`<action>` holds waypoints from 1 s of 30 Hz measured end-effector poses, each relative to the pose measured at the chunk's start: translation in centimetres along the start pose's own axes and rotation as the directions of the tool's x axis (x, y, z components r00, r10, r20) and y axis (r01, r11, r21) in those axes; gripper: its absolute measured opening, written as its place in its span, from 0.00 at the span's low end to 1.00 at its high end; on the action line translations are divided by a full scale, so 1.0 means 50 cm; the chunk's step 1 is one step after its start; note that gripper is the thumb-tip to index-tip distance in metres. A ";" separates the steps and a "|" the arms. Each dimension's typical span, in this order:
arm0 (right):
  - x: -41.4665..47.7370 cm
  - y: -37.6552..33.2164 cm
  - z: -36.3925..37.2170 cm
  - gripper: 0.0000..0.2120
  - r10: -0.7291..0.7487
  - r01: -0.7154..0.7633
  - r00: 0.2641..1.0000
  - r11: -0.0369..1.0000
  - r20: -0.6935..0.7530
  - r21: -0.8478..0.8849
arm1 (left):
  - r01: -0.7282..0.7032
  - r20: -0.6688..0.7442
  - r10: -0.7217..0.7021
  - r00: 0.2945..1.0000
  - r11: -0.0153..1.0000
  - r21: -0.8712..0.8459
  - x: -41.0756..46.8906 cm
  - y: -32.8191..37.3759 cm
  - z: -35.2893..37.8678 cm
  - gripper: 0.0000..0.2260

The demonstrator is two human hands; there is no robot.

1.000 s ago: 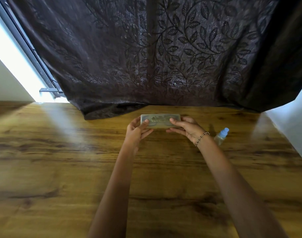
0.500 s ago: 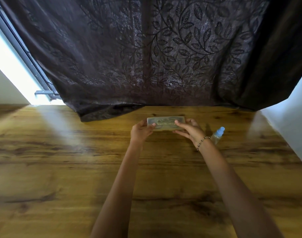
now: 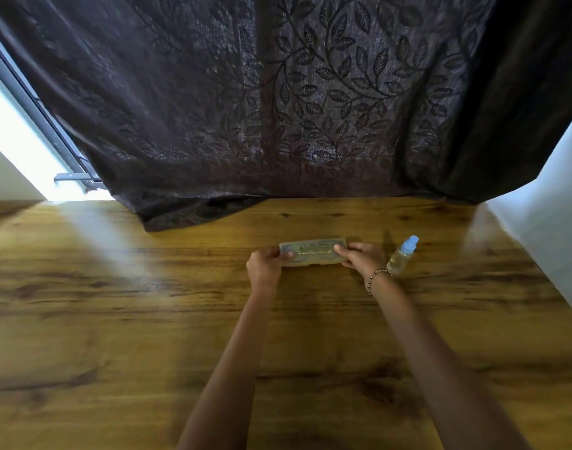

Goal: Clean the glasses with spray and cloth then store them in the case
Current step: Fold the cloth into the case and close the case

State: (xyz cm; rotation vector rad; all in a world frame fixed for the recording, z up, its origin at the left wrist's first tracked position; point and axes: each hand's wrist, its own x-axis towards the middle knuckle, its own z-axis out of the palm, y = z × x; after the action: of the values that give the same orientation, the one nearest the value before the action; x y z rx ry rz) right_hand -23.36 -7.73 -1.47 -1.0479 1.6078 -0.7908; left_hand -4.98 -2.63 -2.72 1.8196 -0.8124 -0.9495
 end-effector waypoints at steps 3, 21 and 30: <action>0.000 0.004 0.005 0.24 0.024 -0.024 1.000 1.000 0.012 0.006 | -0.004 -0.006 0.004 1.000 1.000 -0.013 0.004 -0.006 -0.002 0.18; 0.006 0.029 0.010 0.27 0.031 -0.031 0.999 0.999 0.027 0.004 | -0.062 0.010 0.062 0.998 0.998 0.000 0.000 -0.016 -0.008 0.17; -0.014 0.024 -0.008 0.22 -0.021 0.021 1.000 0.999 0.013 -0.046 | -0.089 -0.078 0.088 0.993 0.996 -0.005 -0.008 -0.018 -0.025 0.22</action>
State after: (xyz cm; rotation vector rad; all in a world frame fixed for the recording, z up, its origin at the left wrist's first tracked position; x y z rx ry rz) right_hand -23.95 -6.58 -2.15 -1.1018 1.6137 -0.7634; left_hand -3.99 -1.45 -3.06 1.7874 -0.8321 -0.8191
